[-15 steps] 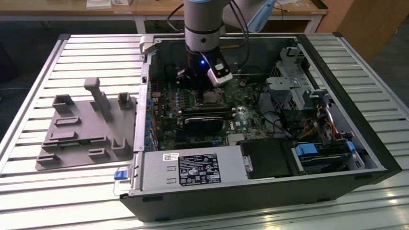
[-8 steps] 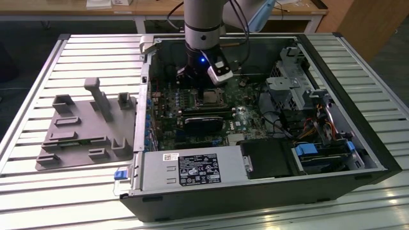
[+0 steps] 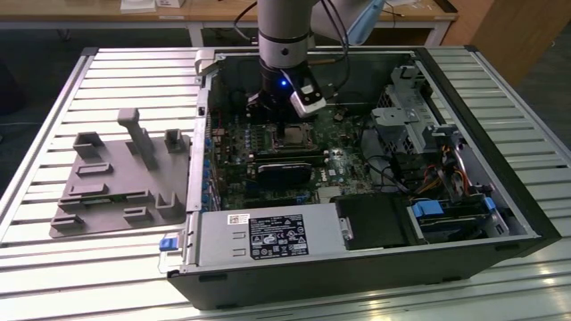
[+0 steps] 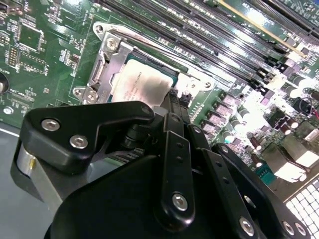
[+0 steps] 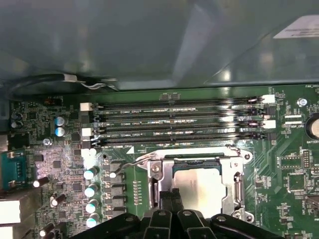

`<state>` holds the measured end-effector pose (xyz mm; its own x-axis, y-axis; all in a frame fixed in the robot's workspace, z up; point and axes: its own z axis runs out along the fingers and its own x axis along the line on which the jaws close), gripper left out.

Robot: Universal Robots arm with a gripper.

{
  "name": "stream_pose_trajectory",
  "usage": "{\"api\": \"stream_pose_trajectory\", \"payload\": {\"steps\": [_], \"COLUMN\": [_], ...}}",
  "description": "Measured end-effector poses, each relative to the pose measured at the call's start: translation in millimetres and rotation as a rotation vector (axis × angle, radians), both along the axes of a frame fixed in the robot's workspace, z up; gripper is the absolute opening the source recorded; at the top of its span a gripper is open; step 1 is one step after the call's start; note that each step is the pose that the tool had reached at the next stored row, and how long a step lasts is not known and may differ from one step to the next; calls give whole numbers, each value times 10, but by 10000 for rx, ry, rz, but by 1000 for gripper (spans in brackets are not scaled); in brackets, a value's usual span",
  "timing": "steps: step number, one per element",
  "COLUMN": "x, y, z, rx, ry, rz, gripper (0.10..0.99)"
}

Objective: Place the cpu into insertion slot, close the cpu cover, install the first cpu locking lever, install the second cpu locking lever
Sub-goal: 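Close the cpu cover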

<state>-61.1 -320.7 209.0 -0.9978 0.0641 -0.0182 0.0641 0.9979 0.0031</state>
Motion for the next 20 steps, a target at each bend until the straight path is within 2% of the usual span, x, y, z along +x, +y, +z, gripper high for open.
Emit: {"api": "stream_pose_trajectory", "payload": {"steps": [14, 17, 20], "x": [238, 245, 245], "y": [-1, 0, 0], "z": [0, 4, 46], "rx": [1, -5, -4], "ry": [1, 3, 0], "rz": [0, -1, -1], "gripper": [102, 102, 102]}}
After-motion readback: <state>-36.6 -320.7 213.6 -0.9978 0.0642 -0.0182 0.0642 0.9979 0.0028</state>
